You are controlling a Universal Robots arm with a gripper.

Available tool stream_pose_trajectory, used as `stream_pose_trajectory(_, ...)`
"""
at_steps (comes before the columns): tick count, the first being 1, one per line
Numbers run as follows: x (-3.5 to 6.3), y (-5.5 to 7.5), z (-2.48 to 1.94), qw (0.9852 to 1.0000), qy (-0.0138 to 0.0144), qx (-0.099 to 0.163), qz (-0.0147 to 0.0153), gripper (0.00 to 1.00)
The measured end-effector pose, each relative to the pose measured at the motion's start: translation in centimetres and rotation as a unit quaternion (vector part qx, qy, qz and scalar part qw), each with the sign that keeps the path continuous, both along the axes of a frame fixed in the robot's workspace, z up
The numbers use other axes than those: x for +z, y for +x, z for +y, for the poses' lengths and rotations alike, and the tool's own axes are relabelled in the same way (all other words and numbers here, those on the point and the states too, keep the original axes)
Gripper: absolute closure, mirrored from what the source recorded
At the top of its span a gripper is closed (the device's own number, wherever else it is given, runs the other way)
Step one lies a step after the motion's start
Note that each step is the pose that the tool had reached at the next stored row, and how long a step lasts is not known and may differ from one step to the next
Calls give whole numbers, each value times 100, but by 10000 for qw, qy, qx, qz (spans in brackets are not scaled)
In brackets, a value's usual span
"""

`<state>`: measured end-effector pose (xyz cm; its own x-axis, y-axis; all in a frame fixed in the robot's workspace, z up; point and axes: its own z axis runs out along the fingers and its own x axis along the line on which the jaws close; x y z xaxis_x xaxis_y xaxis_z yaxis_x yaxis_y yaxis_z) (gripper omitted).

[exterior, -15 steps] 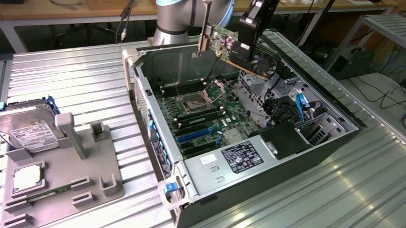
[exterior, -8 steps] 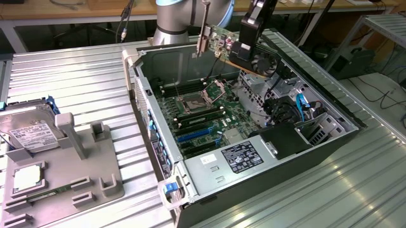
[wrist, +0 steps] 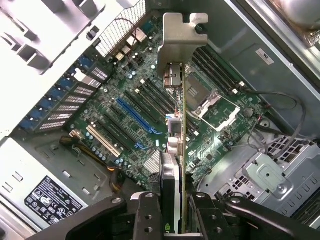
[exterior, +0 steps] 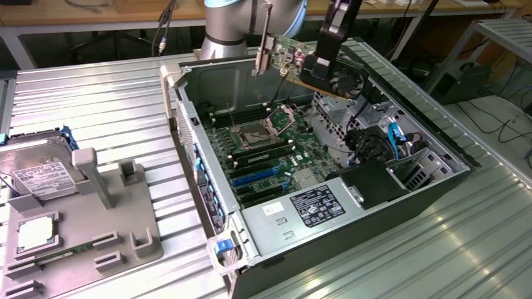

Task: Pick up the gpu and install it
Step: 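Insert the gpu into the slot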

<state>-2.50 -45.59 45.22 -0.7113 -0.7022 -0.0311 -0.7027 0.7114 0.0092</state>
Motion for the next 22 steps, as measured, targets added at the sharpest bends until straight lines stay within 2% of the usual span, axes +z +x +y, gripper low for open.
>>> stream_pose_trajectory(6,0,0,0,9994,0,333,0,72)
stream_pose_trajectory(13,0,0,0,9974,0,716,0,72)
stream_pose_trajectory(18,0,0,0,9955,0,947,0,72)
stream_pose_trajectory(22,0,0,0,9930,0,1185,0,72)
